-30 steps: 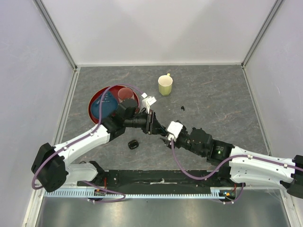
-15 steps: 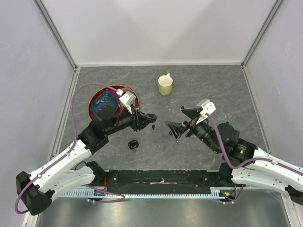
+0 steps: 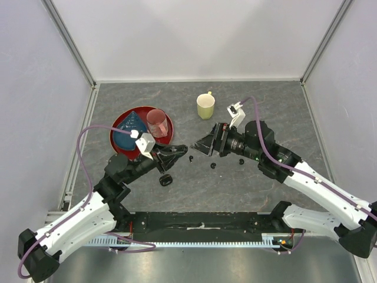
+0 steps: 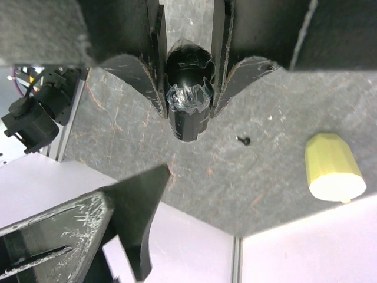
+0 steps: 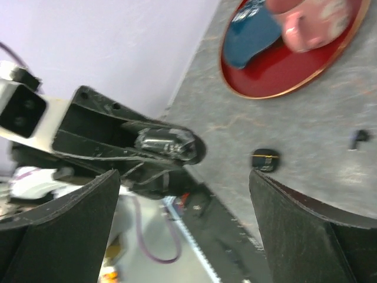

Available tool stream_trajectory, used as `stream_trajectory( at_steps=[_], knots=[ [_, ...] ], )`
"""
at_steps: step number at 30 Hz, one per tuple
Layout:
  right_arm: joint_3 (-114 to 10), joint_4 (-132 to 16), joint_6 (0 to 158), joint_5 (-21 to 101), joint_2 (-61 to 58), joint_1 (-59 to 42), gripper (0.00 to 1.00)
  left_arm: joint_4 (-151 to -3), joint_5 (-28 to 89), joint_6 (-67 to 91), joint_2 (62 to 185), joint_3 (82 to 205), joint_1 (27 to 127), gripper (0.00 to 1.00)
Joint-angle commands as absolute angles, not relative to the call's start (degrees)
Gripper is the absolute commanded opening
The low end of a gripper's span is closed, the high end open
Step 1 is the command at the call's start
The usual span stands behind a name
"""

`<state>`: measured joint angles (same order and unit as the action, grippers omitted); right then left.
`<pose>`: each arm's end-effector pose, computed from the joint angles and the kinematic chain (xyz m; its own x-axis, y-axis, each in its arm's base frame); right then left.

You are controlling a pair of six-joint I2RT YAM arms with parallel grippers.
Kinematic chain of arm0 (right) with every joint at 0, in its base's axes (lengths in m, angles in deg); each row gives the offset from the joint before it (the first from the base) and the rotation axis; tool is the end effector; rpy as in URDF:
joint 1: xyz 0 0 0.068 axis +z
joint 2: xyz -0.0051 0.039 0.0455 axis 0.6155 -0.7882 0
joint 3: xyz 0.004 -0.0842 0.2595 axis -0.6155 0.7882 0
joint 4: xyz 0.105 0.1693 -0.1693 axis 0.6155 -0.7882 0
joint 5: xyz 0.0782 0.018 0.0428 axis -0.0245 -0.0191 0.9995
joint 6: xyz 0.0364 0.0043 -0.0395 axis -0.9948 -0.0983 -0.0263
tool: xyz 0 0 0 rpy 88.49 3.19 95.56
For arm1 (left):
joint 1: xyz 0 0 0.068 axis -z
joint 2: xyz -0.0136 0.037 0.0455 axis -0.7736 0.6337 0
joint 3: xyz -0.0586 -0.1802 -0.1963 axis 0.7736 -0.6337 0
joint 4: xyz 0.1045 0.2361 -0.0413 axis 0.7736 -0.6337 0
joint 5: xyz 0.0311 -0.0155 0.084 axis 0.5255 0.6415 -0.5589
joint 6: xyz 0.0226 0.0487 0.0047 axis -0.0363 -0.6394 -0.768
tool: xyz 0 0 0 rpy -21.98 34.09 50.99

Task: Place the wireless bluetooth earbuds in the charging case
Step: Pick up the charging case at the center of the board.

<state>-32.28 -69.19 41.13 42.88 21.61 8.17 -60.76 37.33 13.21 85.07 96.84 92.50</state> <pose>0.1561 0.1719 0.3627 -0.7008 0.2691 -0.6607 -0.4774 0.5112 0.7146 0.1195 -0.1195 0.2962 -0.0984 -0.2016 -0.9745 0.8364 0.5139 -0.1908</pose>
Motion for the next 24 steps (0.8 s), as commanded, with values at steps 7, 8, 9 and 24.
stream_trajectory(
  at_steps=[7,8,9,24],
  knots=[
    [-19.0,-33.1,4.7,61.2,17.2,7.5,0.93,-46.7,37.2,8.5,84.5,94.4,92.5,0.02],
    [-19.0,-33.6,4.8,61.1,17.0,7.5,0.93,-45.8,37.8,8.7,84.8,94.4,92.4,0.02],
    [-18.8,-33.7,4.7,60.8,16.8,7.5,0.94,-45.5,38.0,8.9,85.0,94.4,92.4,0.02],
    [-19.2,-30.5,-1.1,58.9,12.7,7.4,0.93,-42.4,44.9,10.7,87.3,94.1,92.4,0.02]
  ],
)
